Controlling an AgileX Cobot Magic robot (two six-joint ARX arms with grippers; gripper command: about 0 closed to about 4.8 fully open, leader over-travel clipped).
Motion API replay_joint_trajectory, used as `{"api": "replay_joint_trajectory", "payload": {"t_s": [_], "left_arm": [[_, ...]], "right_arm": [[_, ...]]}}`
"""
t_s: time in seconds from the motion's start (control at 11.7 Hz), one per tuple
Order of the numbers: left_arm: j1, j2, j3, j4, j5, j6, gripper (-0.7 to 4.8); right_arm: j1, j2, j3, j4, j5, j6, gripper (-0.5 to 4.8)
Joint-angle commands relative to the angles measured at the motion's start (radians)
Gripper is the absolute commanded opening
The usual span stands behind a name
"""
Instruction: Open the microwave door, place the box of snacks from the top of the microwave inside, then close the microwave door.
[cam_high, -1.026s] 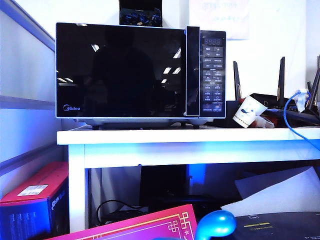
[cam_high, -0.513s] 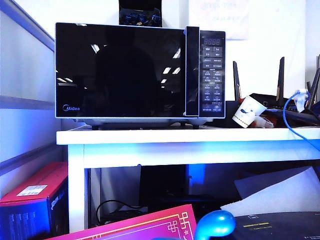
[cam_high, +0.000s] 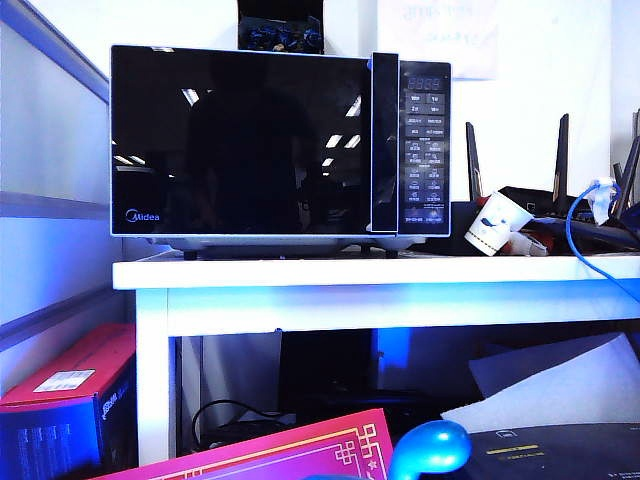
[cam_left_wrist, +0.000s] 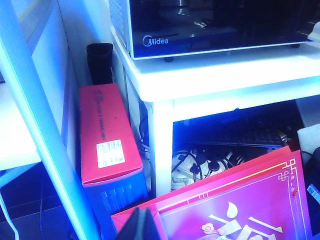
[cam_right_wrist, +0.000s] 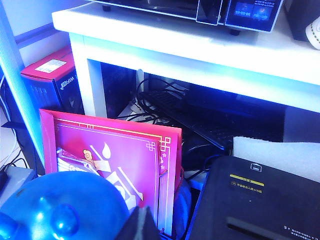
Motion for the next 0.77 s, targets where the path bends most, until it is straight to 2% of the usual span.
{"api": "replay_joint_trajectory", "payload": {"t_s": [0.09,0.17,0.34,0.43,0.77], "left_arm": [[0.0,-0.003,-0.002,0.01,0.004,0.0,-0.04],[0.0,-0.003,-0.002,0.01,0.004,0.0,-0.04],[0.0,-0.003,-0.002,0.01,0.004,0.0,-0.04],[0.0,-0.003,-0.002,0.01,0.004,0.0,-0.04],[0.0,-0.003,-0.002,0.01,0.004,0.0,-0.04]], "right_arm": [[-0.086,-0.001,-0.004,-0.006,-0.003,-0.003,-0.01],[-0.179,-0.001,-0.004,-0.006,-0.003,-0.003,-0.01],[-0.271,-0.001,-0.01,0.013,0.002,-0.003,-0.01],[-0.288,-0.001,-0.024,0.056,0.005,-0.003,-0.01],[-0.288,-0.001,-0.024,0.056,0.005,-0.003,-0.01]]}}
